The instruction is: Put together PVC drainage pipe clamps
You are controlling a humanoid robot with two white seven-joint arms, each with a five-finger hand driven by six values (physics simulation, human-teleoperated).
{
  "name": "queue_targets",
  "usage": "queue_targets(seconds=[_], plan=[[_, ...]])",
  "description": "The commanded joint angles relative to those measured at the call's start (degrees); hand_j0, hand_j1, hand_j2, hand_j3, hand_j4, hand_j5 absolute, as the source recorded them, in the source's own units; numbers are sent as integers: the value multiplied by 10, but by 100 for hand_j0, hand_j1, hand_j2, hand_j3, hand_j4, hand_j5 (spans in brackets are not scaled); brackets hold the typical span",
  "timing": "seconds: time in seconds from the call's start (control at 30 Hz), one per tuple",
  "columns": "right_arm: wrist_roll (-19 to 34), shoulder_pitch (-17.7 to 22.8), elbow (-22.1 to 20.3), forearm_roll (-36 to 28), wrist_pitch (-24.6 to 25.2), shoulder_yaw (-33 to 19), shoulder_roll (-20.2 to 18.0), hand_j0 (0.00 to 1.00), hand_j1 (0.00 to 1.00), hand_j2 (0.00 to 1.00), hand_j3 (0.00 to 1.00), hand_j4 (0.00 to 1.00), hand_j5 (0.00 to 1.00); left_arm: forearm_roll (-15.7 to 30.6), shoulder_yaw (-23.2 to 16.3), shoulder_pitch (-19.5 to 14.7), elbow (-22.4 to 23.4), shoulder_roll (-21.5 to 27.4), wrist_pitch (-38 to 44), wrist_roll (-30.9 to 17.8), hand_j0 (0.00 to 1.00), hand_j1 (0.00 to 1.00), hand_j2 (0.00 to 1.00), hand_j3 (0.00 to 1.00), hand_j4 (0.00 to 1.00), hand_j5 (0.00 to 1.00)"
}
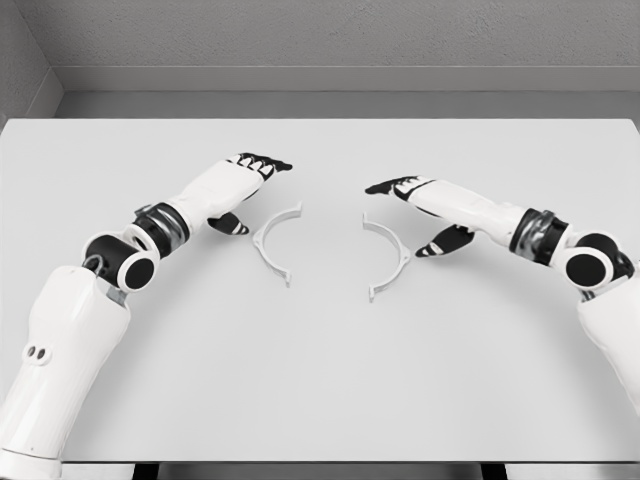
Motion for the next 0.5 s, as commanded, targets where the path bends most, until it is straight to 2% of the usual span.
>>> queue_targets(seconds=[0.0,0.27,0.37,0.47], plan=[[0,-1,0,-4,2,0,3,100,100,100,100,100,100,2,0,0,-6,0,-1,0,100,100,100,100,100,100],[0,-1,12,-3,2,6,3,100,100,100,100,100,100,3,-11,0,-7,-1,-2,0,100,100,100,100,100,100],[-1,-1,13,8,2,6,3,100,100,100,100,100,100,1,-11,12,-26,0,2,0,100,100,100,100,100,100],[-1,-2,13,9,3,6,4,100,100,100,100,100,100,1,-11,12,-27,-1,2,0,100,100,100,100,100,100]])
